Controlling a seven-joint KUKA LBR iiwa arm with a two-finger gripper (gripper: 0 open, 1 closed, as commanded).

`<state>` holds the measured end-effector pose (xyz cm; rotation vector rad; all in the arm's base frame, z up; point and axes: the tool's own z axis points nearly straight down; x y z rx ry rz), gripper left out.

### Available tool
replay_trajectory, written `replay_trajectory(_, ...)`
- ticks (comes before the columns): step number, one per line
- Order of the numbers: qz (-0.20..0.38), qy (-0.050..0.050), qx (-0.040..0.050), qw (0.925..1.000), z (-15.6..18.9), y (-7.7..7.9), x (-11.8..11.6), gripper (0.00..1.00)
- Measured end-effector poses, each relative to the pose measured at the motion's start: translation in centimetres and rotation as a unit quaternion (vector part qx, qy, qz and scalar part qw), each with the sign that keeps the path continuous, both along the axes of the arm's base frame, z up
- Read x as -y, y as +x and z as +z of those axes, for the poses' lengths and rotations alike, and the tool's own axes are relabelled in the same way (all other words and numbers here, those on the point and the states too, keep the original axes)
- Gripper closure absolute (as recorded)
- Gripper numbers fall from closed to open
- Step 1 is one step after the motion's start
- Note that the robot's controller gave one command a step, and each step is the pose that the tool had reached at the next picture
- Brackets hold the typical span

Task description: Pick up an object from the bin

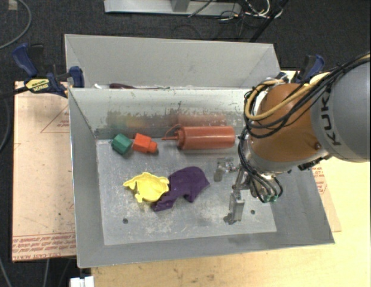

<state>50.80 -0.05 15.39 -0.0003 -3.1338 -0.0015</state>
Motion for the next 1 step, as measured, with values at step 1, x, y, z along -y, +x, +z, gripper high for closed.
replay_trajectory(1, 0.000, 0.000, 0.0039, 1.0000, 0.41, 0.18, 0.00, 0.00)
